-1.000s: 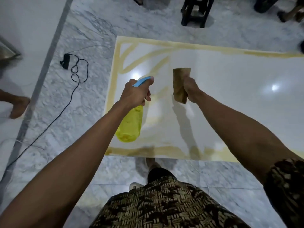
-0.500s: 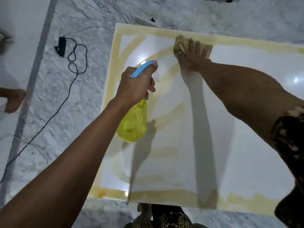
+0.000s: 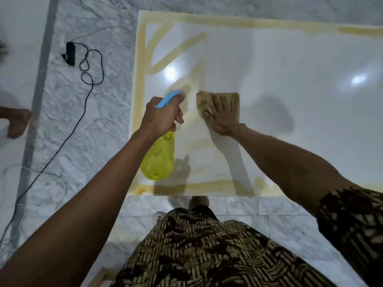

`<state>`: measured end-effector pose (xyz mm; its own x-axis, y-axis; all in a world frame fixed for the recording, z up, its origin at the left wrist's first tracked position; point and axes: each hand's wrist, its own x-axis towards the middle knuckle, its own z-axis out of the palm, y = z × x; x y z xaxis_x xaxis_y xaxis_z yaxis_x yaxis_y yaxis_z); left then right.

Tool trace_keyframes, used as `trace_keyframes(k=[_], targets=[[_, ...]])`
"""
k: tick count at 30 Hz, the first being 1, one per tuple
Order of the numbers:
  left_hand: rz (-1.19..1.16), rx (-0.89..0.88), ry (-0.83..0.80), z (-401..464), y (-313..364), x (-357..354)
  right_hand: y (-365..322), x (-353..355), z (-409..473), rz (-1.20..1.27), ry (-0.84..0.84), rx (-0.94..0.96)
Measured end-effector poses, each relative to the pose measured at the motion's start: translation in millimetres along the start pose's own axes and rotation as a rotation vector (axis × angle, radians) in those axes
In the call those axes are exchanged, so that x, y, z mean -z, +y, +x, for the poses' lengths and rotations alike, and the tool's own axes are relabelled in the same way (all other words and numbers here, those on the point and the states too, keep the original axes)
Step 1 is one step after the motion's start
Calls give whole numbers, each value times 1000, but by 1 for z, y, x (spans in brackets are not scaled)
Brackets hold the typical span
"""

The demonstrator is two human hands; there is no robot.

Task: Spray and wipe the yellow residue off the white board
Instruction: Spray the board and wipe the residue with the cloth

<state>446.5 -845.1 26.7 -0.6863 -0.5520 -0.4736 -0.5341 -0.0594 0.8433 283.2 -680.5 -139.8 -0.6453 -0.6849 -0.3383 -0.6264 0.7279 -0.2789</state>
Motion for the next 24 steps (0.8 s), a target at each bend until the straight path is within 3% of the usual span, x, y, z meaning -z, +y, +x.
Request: trace_keyframes(k=[1,2,4,10,13,15,19,22,24], targets=[[-6,-2,-7,-14,-5,-1,-1,-14,-15,-75,126,29],[-9,-1,-16,-29,-10,-1,-6,-20,-30,-83,100,93],[-6,6,-35,-55,-24,-2,-21,-44,-93,-2,-141,41],[30,35,-87,-115,-64,-1,-49,-81,-198,-28,-179,56],[54,27,-87,-129,-69,0,-66,-65,-221,-9,-320,41],[51,16,-82,-129,-64,4,-74,-32,-222,345,-433,17],[35,-44,-68,-115,-40,12,-75,46,-203,942,-298,-294],[18,-95,-58,-92,-15,15,-67,90,-163,1183,-164,-338],[26,-101,-46,-74,4,15,-62,113,-124,1195,-101,-291]])
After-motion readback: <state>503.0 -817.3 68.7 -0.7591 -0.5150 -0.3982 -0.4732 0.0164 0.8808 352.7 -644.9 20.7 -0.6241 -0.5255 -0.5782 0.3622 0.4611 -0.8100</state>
